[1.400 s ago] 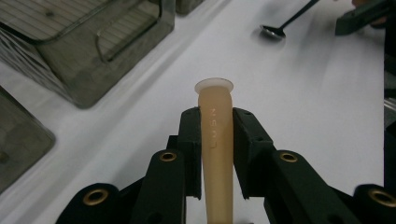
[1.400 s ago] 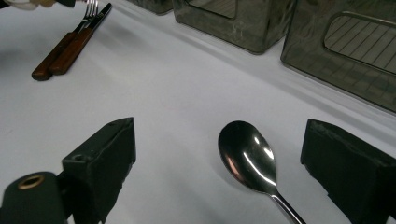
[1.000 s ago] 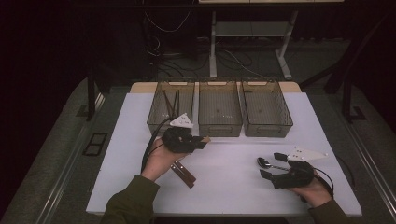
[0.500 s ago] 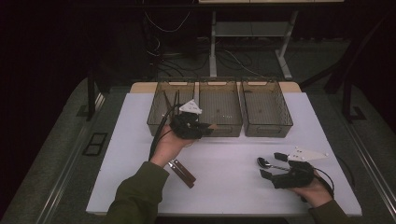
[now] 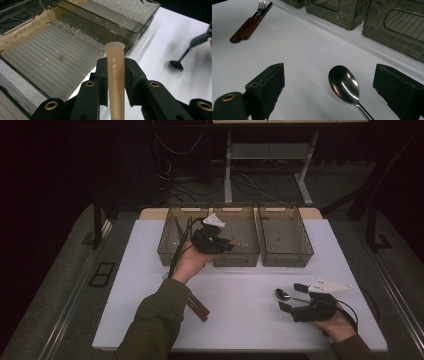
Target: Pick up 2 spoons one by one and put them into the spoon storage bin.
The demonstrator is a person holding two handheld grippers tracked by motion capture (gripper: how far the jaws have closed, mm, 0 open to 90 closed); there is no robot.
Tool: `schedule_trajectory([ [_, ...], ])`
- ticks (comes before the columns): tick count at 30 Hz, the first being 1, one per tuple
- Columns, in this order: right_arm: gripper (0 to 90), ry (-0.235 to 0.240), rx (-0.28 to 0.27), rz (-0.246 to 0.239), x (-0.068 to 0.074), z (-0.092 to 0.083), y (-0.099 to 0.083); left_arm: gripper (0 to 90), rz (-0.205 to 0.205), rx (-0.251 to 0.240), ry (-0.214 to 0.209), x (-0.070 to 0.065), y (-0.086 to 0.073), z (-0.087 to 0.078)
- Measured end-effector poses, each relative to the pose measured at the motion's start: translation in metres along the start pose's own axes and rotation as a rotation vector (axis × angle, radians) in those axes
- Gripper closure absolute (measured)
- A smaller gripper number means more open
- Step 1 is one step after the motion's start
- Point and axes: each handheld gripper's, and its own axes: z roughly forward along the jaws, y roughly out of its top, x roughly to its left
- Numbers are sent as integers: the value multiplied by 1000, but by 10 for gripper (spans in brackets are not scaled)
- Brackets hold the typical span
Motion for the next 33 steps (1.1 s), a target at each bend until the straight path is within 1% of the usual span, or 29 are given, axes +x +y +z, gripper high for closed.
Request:
schedule_trajectory([
  [1, 104, -1, -1, 1, 0, 0, 0, 737, 2, 3, 9, 1, 3, 3],
  [2, 104, -2, -1, -2, 0, 0, 0, 737, 14, 14, 17, 4, 5, 4],
  [4, 105, -2, 0, -3, 0, 0, 0, 737, -2, 3, 23, 6, 10, 9],
  [8, 105, 0, 0, -5, 0, 0, 0, 737, 17, 14, 46, 10, 21, 18],
  [10, 105, 2, 2, -3, 1, 0, 0, 737, 9, 9, 51, 12, 25, 23],
  [14, 104, 2, -1, -7, 0, 0, 0, 737, 6, 8, 79, 18, 30, 33],
  [19, 105, 3, -6, -6, 0, -1, 0, 737, -12, -6, 109, 23, 30, 44],
  [24, 105, 4, -5, -8, 0, -1, 0, 737, 13, 36, 136, 24, 28, 57],
  [25, 105, 6, -5, -8, 0, -1, 0, 736, 3, 39, 139, 24, 26, 60],
  [29, 104, 8, -2, -10, 0, -1, 0, 736, -2, 69, 148, 27, 24, 68],
  [33, 105, 11, -1, -13, 0, -1, 0, 736, -21, 76, 150, 29, 21, 73],
])
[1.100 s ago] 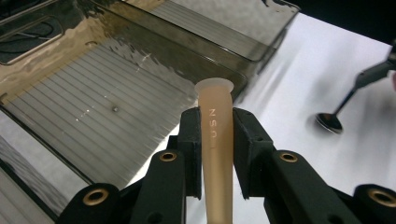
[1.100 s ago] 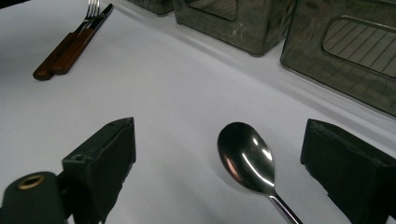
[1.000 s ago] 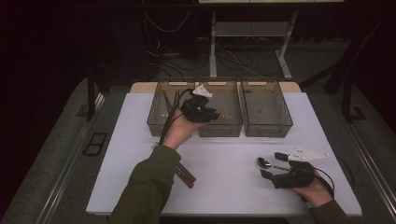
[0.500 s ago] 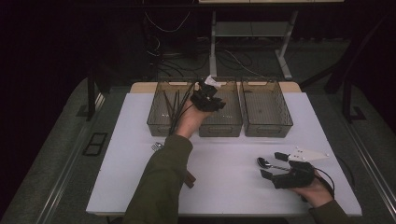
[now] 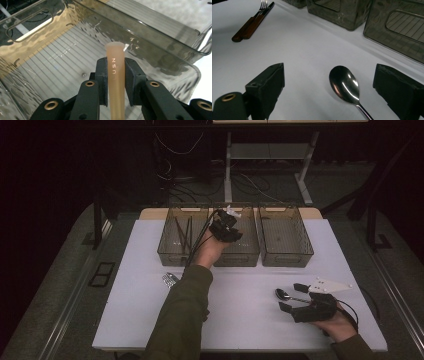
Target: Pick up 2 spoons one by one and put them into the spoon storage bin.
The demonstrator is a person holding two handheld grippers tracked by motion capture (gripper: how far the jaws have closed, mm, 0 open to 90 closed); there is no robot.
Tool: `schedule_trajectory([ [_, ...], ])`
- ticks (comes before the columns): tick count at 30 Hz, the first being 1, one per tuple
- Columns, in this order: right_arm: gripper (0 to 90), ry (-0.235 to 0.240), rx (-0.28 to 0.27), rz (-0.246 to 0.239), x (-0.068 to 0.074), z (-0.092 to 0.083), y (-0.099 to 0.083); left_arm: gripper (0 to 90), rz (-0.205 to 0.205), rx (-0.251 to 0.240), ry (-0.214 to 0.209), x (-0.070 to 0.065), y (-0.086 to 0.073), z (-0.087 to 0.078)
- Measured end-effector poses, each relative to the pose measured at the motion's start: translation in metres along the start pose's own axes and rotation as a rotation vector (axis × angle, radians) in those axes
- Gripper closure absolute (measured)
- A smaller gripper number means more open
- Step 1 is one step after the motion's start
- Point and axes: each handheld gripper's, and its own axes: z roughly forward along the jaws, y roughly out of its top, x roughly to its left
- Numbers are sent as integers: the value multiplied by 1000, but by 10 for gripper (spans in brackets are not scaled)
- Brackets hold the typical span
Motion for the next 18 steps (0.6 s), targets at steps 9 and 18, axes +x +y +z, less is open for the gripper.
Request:
schedule_trajectory([
  [9, 105, 2, -1, 0, -1, 0, 0, 658, -2, -3, 3, 2, -1, 4],
  [18, 105, 0, -7, 2, -1, 0, 0, 502, -21, -76, -60, 4, -2, -18],
])
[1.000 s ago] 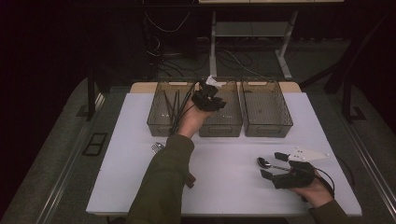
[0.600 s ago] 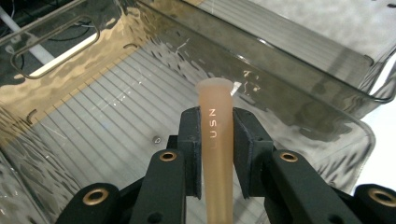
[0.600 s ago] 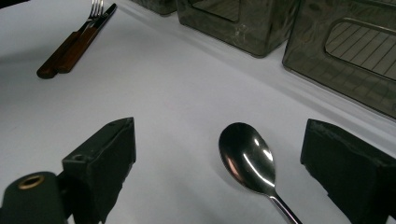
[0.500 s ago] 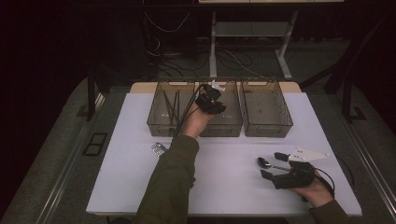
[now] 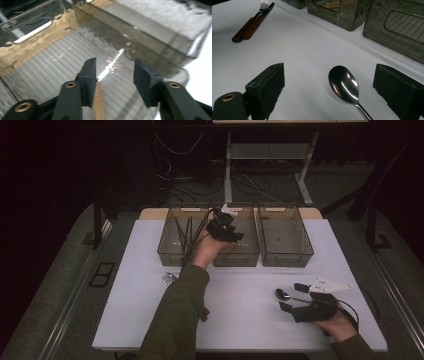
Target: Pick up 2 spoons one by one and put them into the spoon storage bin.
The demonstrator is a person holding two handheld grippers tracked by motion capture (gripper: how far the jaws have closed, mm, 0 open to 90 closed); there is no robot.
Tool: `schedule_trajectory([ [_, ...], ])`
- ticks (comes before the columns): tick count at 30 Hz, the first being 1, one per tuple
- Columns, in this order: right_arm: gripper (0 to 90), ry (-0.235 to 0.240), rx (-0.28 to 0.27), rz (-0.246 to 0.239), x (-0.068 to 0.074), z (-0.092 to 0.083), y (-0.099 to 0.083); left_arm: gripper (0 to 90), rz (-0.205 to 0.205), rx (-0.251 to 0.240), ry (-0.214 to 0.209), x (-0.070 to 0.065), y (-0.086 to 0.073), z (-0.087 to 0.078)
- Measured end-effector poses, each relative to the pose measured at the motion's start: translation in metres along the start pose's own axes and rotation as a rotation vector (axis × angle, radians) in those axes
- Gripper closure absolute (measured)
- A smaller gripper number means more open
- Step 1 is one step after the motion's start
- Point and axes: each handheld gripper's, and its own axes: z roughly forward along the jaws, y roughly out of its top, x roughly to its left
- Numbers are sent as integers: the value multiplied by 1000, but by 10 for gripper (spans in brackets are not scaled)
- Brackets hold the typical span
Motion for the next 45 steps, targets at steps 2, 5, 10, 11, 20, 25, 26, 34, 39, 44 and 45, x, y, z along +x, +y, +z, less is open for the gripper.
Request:
schedule_trajectory([
  [2, 105, -1, 2, -1, 0, 0, 0, 479, 0, -22, -15, -1, -1, -8],
  [5, 105, -4, 8, -3, 0, 0, 0, 424, 3, -49, -36, -4, -5, -21],
  [10, 105, -5, 9, -1, 0, 0, 0, 386, 9, -92, -70, -11, -12, -42],
  [11, 105, -6, 12, 1, -1, 0, 0, 374, 13, -95, -74, -13, -14, -45],
  [20, 105, 4, 26, 6, -3, 0, 1, 259, 25, -102, -113, -26, -45, -77],
  [25, 105, 16, 42, 25, -5, 1, 1, 173, 16, -108, -114, -31, -74, -93],
  [26, 105, 20, 48, 33, -5, 1, 2, 161, 18, -108, -110, -32, -80, -96],
  [34, 105, 29, 38, 34, -7, 1, 4, 78, 27, -123, -86, -43, -122, -113],
  [39, 105, 30, 43, 43, -7, -1, 6, 15, 25, -137, -90, -48, -145, -122],
  [44, 105, 41, 47, 48, -8, -3, 8, 7, 23, -138, -111, -56, -170, -128],
  [45, 105, 42, 48, 50, -8, -4, 8, 7, 32, -136, -112, -56, -174, -130],
])
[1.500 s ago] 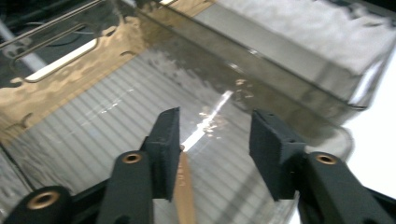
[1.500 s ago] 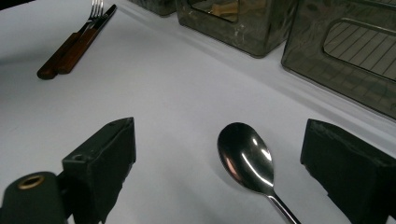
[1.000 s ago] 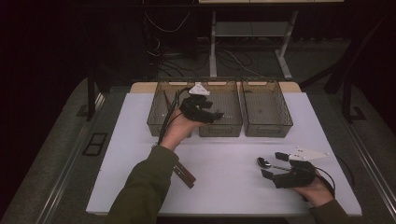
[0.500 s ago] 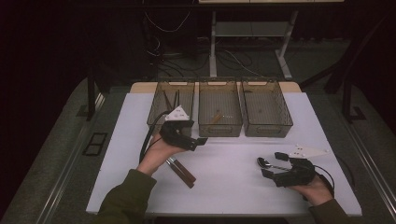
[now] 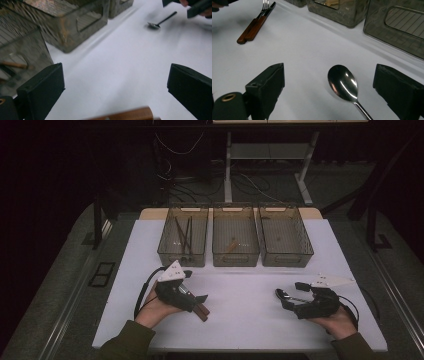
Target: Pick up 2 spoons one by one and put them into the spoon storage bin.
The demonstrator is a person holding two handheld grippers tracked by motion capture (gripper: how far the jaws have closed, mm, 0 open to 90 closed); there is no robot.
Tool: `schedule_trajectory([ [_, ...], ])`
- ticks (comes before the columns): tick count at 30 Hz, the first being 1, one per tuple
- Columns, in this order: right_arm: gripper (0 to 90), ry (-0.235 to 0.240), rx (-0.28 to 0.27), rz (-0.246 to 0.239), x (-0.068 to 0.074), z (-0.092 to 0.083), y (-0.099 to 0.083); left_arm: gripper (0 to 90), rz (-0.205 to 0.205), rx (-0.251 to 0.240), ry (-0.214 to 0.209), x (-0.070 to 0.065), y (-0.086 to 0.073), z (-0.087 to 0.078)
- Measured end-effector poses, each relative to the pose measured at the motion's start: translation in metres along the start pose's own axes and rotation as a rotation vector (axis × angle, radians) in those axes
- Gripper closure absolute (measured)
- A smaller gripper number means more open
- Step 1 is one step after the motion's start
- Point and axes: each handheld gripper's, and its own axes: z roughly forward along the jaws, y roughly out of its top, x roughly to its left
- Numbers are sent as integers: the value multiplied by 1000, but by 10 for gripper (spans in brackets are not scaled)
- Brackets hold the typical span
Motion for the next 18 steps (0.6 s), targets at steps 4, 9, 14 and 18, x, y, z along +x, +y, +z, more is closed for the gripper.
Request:
schedule_trajectory([
  [4, 105, 7, 10, -14, 0, -2, 0, 7, -1, 0, 7, -4, -12, -6],
  [9, 159, -1, 13, -21, -3, -5, 2, 7, -22, 9, 32, -9, -26, -11],
  [14, 397, -30, 25, -9, -14, -10, 3, 7, -21, 17, 29, -14, -32, -14],
  [18, 577, -74, 79, -4, -24, -9, 1, 8, -23, 14, 33, -12, -32, -15],
])
